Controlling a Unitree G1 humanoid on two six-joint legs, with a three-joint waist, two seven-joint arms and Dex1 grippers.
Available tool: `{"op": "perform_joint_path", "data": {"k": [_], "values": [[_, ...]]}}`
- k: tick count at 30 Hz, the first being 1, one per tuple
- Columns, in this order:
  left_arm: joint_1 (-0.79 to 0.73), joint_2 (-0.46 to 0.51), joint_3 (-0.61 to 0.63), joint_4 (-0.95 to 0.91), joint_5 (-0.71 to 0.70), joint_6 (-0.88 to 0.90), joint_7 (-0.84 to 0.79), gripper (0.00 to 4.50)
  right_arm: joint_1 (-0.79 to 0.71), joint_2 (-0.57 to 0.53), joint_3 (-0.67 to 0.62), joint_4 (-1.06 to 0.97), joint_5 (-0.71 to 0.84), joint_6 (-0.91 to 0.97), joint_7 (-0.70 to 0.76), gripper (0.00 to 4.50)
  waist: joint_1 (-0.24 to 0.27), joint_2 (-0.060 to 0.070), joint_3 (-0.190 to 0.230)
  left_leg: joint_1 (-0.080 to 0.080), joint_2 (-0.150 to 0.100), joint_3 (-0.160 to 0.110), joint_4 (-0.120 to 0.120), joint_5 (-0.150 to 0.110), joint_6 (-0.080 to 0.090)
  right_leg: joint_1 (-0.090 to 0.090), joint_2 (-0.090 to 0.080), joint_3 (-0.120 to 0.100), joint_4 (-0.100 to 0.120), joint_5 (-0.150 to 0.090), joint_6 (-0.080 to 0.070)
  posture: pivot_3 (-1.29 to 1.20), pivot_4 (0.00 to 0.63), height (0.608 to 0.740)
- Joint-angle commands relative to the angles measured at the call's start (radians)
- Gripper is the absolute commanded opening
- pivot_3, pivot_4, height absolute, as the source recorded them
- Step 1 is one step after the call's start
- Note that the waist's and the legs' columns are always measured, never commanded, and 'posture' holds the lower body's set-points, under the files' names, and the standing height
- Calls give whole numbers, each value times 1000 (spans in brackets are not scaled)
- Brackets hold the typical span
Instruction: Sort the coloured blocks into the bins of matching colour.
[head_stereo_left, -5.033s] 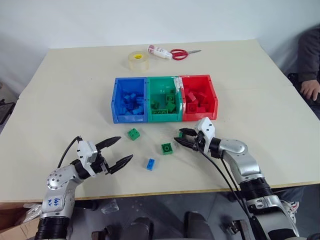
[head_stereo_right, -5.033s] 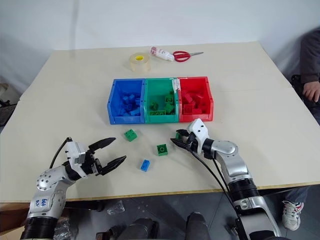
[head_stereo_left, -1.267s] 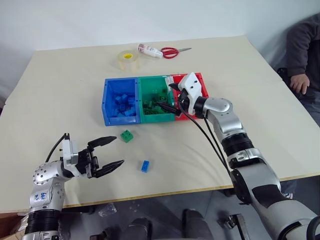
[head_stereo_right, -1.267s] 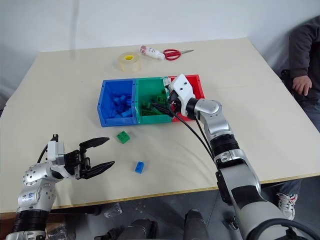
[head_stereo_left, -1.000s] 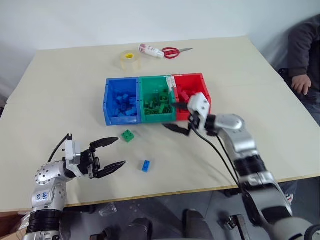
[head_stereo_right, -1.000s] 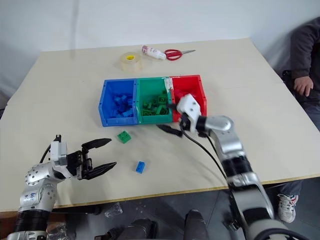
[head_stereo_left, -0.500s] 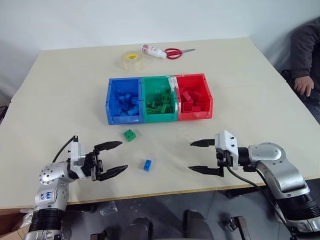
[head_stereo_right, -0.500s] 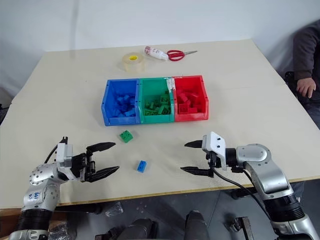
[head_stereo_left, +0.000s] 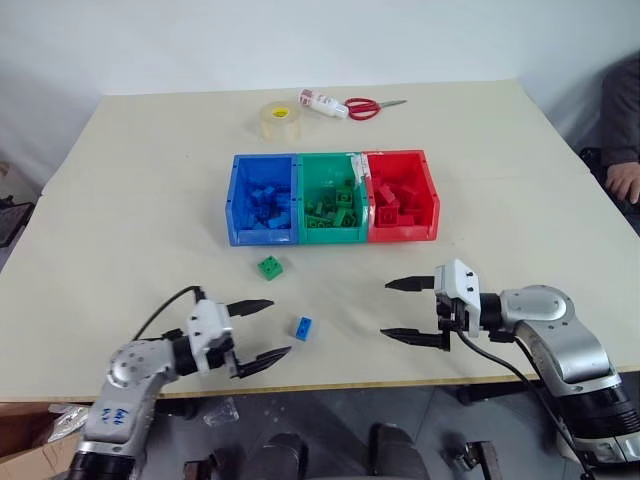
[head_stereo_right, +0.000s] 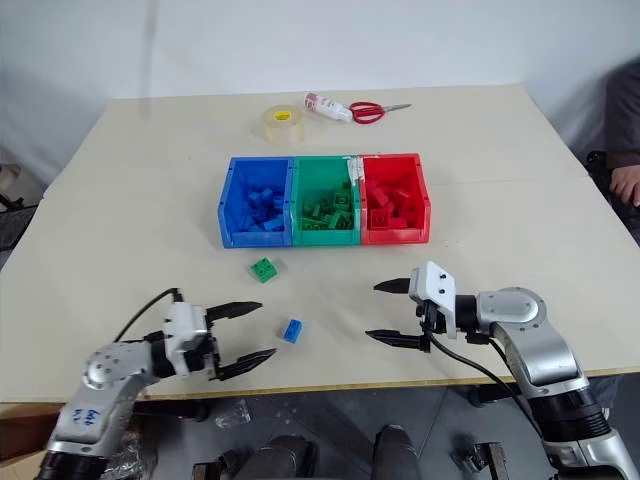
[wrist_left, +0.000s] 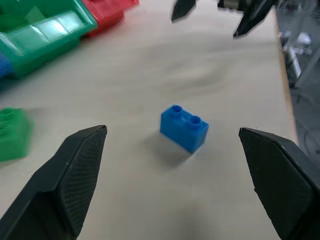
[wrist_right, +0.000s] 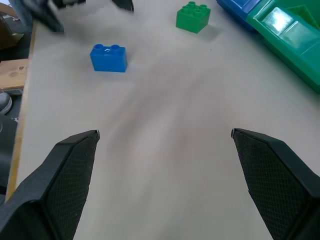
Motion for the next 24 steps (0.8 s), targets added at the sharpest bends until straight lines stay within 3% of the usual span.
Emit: {"op": "perform_joint_path", "data": {"k": [1,3,6,13,17,24], "values": [[-17,-13,-44,16,68,-19,51,4500,-8,-7,-21,-12,7,-22,-2,4425,2,0,0,0,1,0,0,0,0,0,0,0,0,0,0,0,150,740],[-32,-18,-70,47,99,-29,63,4500,-6,-9,-23,-15,7,-24,-7,4425,3,0,0,0,1,1,0,0,0,0,1,0,0,0,0,0,150,740],[-57,-32,-89,86,114,-30,79,3879,3,-14,-33,-25,6,-24,-21,4500,5,0,0,0,1,2,0,0,0,0,1,0,0,0,0,0,150,740],[-103,-39,-94,128,111,-74,73,1650,42,-30,-65,-54,16,-18,-46,4500,9,0,0,1,1,2,0,0,0,1,0,0,0,0,0,0,150,740],[-177,-98,-50,135,44,-33,122,469,60,-37,-86,-64,20,-15,-62,4500,8,0,0,1,1,2,0,0,0,0,1,0,0,0,0,0,150,740],[-352,-152,37,130,-24,82,237,458,72,-38,-101,-81,22,-6,-82,4500,6,0,0,1,2,2,0,0,0,0,1,-1,1,0,1,0,150,740]]}}
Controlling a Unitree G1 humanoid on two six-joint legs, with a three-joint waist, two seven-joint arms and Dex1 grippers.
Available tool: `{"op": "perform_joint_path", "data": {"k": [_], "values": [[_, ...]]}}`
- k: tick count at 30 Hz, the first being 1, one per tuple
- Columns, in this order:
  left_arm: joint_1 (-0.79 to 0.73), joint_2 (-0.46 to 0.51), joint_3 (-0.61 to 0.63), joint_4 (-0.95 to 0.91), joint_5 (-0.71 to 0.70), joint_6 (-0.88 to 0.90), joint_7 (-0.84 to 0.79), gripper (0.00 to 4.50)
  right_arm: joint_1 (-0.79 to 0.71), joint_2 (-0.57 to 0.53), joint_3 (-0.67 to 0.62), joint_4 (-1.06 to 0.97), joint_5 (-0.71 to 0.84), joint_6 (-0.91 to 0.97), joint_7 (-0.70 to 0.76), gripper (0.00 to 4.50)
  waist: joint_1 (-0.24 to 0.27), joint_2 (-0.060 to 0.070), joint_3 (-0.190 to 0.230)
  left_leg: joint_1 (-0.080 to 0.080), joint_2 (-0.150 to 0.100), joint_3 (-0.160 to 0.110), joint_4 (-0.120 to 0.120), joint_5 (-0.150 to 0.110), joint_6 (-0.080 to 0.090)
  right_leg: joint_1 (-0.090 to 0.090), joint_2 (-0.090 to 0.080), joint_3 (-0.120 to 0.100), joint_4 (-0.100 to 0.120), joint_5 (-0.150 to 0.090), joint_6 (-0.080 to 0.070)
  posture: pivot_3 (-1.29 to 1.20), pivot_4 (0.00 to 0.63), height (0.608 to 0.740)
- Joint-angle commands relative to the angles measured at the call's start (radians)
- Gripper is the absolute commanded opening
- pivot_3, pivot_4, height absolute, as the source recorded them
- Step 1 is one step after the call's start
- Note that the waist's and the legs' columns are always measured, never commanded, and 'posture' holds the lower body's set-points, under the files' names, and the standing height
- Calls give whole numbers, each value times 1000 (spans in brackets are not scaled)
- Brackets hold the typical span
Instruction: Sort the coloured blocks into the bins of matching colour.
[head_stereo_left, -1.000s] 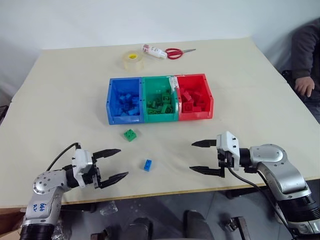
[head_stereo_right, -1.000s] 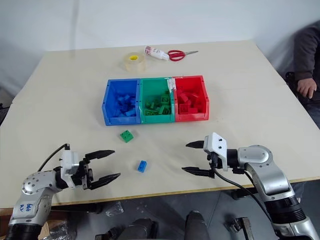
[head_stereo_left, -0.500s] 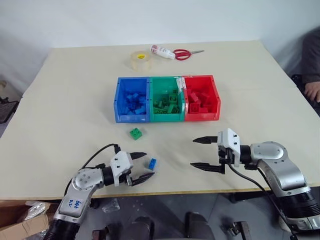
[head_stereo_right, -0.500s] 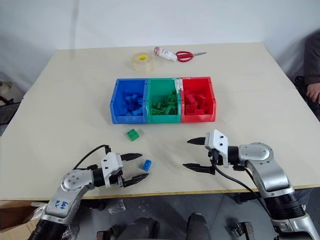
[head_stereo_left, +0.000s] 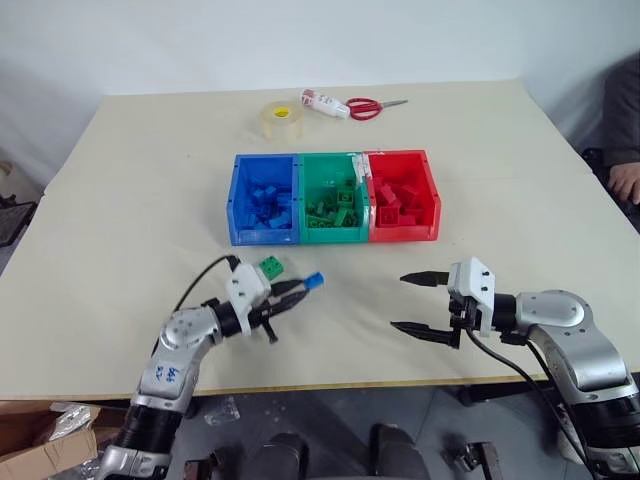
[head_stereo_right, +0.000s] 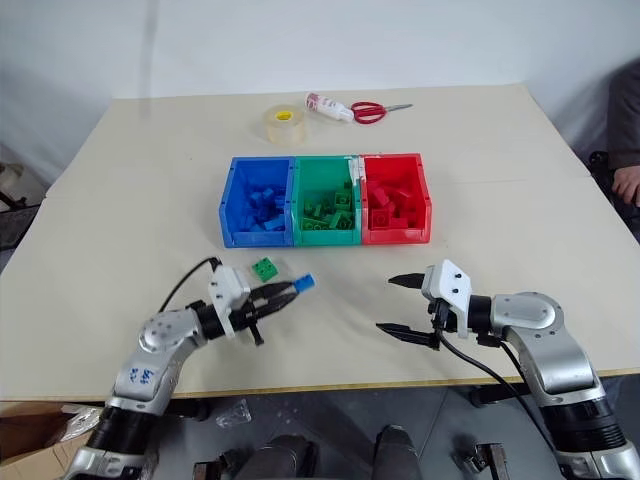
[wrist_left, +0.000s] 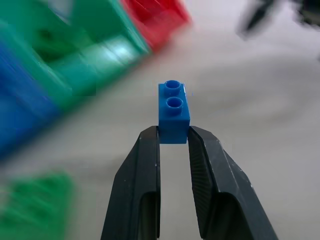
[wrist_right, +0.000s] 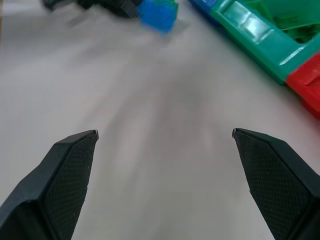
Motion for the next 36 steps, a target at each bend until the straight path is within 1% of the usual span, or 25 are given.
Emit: {"op": "perform_joint_path", "data": {"k": [1,3,7,9,10,11,16,17,18,19,20,23,27,31,33,36], "values": [[-106,-17,66,-9,-44,29,70,458,1,-11,-24,-40,20,3,-11,4500,0,0,0,0,0,0,0,0,0,0,0,0,0,0,0,0,150,740],[-169,-20,90,32,-41,27,98,458,0,-9,-24,-43,19,6,-16,4500,0,0,0,0,0,0,0,0,0,0,0,0,0,0,0,0,150,740],[-300,-1,138,200,21,-13,197,458,-2,-4,-21,-48,20,12,-28,4500,-1,0,0,0,0,0,0,0,0,0,0,0,0,0,1,0,150,740],[-337,11,156,280,44,-36,235,1183,-3,-2,-20,-51,20,15,-33,4500,-3,-1,0,0,0,0,0,0,0,0,0,-1,0,0,1,0,150,740],[-343,17,153,300,50,-43,231,1395,-4,-1,-20,-51,20,17,-35,4500,-5,-1,0,0,0,0,0,0,0,0,0,-1,0,0,1,0,150,740],[-346,20,148,310,52,-49,223,1743,-5,-1,-18,-51,20,17,-37,4500,-6,-1,0,0,0,0,0,0,0,0,0,-1,0,0,1,0,150,740],[-325,34,139,287,36,-36,175,3316,-7,1,-16,-50,20,16,-43,4500,-3,-2,1,-2,0,0,0,0,0,-1,0,-1,0,1,2,0,150,740],[-314,44,141,280,34,-28,164,3571,-8,1,-15,-48,20,16,-43,4500,-4,-2,1,-2,0,0,0,0,0,-1,0,-1,0,1,2,0,150,740],[-307,51,143,275,31,-22,155,3939,-9,1,-14,-47,20,16,-43,4500,-4,-2,1,-2,0,0,0,0,0,-1,0,0,0,1,2,0,150,740],[-287,68,140,264,27,-30,124,4270,-11,2,-13,-45,20,15,-42,4500,-4,-2,1,-1,0,0,0,0,0,-1,0,0,0,1,2,0,150,740],[-261,88,140,248,15,-42,81,4465,-12,2,-12,-43,21,14,-39,4500,-5,-1,1,-1,0,0,0,0,0,-1,0,-1,0,1,2,0,150,740],[-192,137,153,194,-31,-51,-17,4465,-19,3,-8,-33,24,11,-30,4500,-14,-1,1,-2,0,0,-1,0,0,-2,0,0,0,1,2,0,150,740],[-6,257,184,46,-113,26,-170,4465,-39,7,4,-4,23,0,-6,4500,-29,-1,1,-1,1,0,-2,0,0,-2,0,0,0,1,2,0,150,740],[161,361,229,12,-132,51,-256,4465,-63,16,16,26,20,-16,19,4500,-28,-1,1,-1,2,0,-2,0,0,-2,1,0,0,1,1,0,150,740],[204,377,247,27,-125,31,-262,4465,-79,21,23,42,16,-20,27,4500,-24,0,1,-1,2,0,-2,0,0,-1,2,0,-1,1,1,0,150,740],[237,371,254,28,-120,14,-261,4465,-100,26,30,62,13,-27,35,4500,-14,0,2,-1,2,0,-1,0,0,0,1,0,-1,1,1,0,150,740]]}}
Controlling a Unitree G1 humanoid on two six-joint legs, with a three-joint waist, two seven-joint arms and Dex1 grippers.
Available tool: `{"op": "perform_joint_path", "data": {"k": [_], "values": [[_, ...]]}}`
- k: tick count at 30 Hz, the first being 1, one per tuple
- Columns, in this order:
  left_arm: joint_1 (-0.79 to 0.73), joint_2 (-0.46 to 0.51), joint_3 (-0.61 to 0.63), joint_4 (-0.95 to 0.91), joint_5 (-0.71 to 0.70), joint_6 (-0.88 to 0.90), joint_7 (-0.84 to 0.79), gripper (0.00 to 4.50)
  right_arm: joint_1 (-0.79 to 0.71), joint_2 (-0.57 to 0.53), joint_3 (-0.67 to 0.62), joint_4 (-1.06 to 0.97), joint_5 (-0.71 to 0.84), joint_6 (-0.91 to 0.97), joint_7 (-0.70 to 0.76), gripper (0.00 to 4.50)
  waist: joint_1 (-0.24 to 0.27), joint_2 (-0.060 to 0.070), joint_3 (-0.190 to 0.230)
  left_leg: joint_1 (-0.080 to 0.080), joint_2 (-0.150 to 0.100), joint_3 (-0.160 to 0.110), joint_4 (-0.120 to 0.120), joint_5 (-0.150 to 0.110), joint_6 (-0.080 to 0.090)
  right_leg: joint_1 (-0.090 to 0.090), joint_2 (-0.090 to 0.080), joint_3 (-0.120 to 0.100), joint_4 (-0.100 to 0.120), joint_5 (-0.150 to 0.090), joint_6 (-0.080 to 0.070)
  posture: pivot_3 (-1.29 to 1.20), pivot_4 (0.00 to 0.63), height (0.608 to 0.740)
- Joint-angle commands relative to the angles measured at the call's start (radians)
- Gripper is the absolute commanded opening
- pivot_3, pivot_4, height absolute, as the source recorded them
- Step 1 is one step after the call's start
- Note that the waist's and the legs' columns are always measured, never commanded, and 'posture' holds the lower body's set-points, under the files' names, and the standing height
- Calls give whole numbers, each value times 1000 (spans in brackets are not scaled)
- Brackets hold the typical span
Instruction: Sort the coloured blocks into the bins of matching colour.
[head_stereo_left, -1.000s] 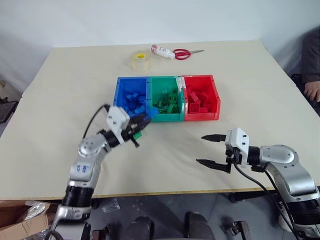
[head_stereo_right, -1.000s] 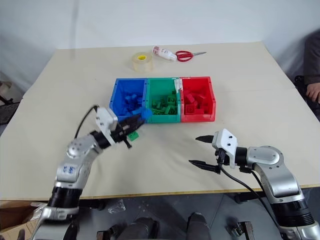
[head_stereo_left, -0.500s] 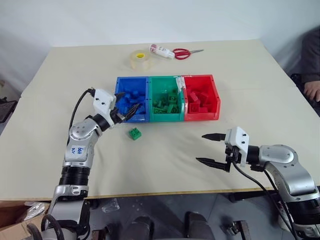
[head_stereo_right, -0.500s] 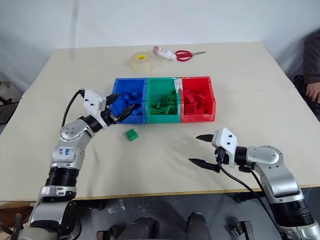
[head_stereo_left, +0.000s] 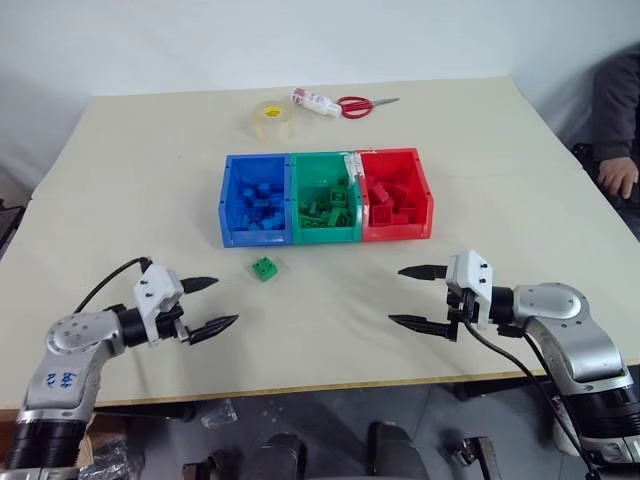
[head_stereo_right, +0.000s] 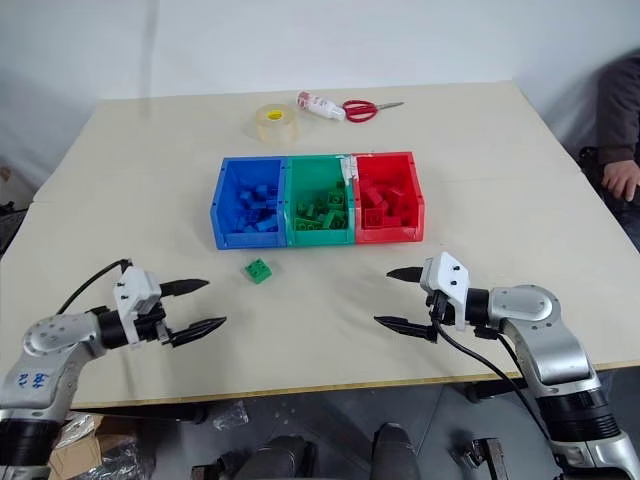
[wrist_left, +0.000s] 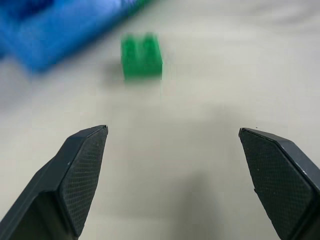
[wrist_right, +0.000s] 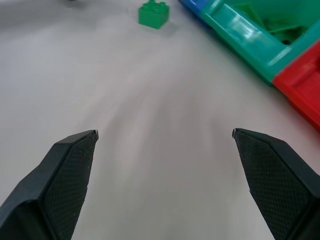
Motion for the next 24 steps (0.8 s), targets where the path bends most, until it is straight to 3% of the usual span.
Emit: {"op": "perform_joint_path", "data": {"k": [1,6,17,20,24], "values": [[13,-3,18,-23,-6,-28,3,4465,-25,3,-8,1,12,-22,12,4500,9,0,0,0,0,0,0,0,0,0,0,0,0,0,0,0,150,740],[-69,-78,-45,11,47,-50,77,4465,-30,2,-7,6,9,-25,17,4500,19,0,0,0,0,0,0,0,0,0,0,0,0,0,0,0,150,740],[-290,-244,-181,327,184,-186,157,4465,8,-11,-32,-36,12,-9,-14,4500,11,0,0,1,0,1,1,0,0,-1,0,-1,1,0,0,0,150,740],[-322,-258,-202,388,200,-236,139,3870,25,-16,-41,-54,14,-4,-27,4500,20,1,-1,1,0,1,2,0,0,1,0,-1,1,1,0,0,150,740],[-348,-267,-212,430,202,-281,126,2620,45,-23,-53,-75,17,3,-41,4500,23,2,-1,2,-1,1,2,0,0,1,-1,0,1,1,1,0,150,740]]}}
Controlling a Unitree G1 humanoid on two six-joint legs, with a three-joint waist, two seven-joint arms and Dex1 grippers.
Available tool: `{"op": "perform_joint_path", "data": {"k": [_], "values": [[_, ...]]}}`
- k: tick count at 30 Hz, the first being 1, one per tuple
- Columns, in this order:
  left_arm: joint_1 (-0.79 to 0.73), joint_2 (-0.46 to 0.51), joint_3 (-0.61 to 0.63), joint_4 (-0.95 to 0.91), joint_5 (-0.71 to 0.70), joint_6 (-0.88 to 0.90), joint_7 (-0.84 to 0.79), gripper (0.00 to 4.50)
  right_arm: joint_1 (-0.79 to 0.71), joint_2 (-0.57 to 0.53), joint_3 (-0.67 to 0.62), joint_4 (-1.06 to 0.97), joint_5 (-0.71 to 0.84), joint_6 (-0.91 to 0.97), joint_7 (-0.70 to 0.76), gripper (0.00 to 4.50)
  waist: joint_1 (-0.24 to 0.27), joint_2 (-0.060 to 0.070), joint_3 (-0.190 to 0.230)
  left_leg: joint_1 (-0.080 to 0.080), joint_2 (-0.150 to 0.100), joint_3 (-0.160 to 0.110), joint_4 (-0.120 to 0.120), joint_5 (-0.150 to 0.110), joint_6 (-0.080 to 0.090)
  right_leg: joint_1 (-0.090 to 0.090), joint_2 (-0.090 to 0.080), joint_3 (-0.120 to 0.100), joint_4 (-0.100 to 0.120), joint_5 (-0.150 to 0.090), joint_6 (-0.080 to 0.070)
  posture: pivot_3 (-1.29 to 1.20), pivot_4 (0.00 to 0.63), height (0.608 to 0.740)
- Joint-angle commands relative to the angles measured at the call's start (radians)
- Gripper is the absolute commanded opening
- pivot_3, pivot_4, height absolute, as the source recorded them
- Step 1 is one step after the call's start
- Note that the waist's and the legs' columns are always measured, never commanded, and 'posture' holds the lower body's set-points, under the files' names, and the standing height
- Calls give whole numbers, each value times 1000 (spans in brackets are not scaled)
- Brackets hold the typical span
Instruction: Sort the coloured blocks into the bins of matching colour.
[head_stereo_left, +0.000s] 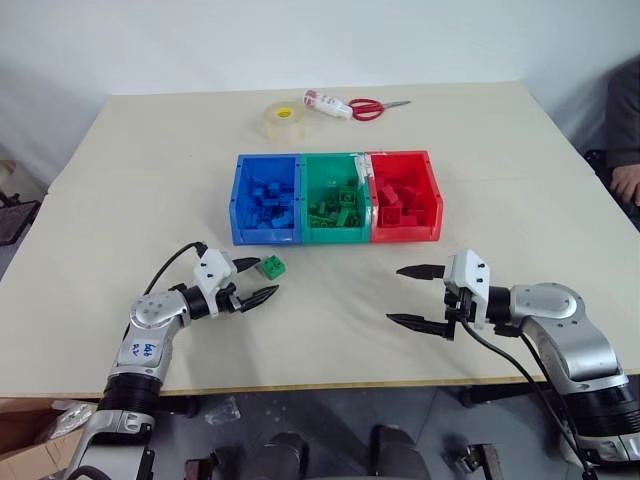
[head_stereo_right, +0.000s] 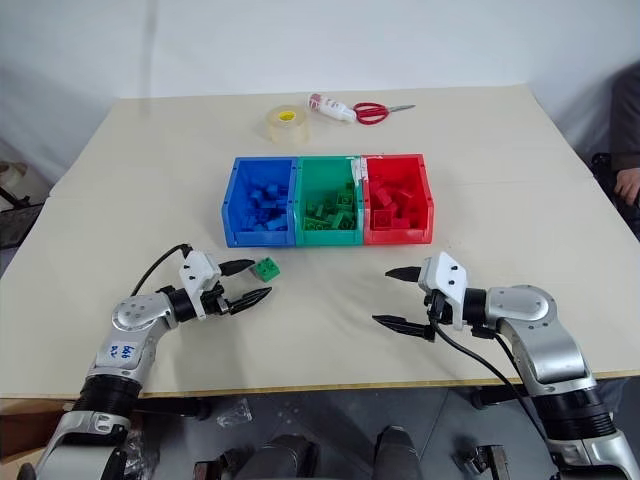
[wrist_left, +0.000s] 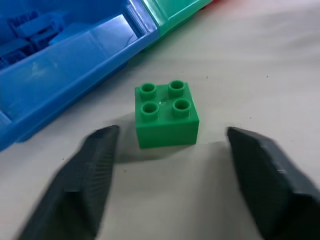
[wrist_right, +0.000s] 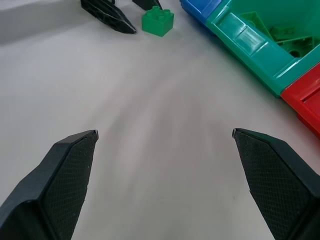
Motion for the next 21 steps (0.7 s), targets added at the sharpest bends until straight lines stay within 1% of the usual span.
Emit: {"op": "perform_joint_path", "data": {"k": [1,3,4,10,15,19,21], "values": [[-4,-15,-26,51,26,-26,-10,2323,14,-22,-44,-51,19,2,-13,4500,0,0,0,0,0,0,0,0,0,0,0,0,0,0,0,0,150,740],[-13,-19,-27,65,26,-42,-16,1673,22,-25,-49,-58,21,3,-17,4500,0,0,0,0,0,0,0,0,0,0,0,0,0,0,0,0,150,740],[-19,-21,-27,65,25,-42,-18,1435,25,-26,-50,-61,22,4,-19,4500,0,0,0,1,0,0,0,0,0,0,0,0,0,0,0,0,150,740],[-37,-44,-34,47,13,-38,-33,1431,41,-25,-59,-76,22,7,-29,4500,-2,0,0,0,0,0,0,0,0,0,0,0,0,0,0,0,150,740],[-80,-106,-64,-77,-18,48,-28,1431,55,-23,-66,-92,24,10,-47,4500,-2,0,0,-1,0,0,0,0,0,0,0,0,1,0,0,0,150,740],[-220,-191,-57,-30,6,86,79,1431,72,-19,-69,-110,24,15,-66,4500,-4,-2,1,-3,0,-1,1,0,0,-1,0,0,0,1,1,0,150,740],[-300,-228,-58,29,14,94,116,1431,85,-16,-74,-124,25,20,-80,4500,-6,-3,1,-3,0,0,1,0,0,-2,0,0,0,1,1,0,150,740]]}}
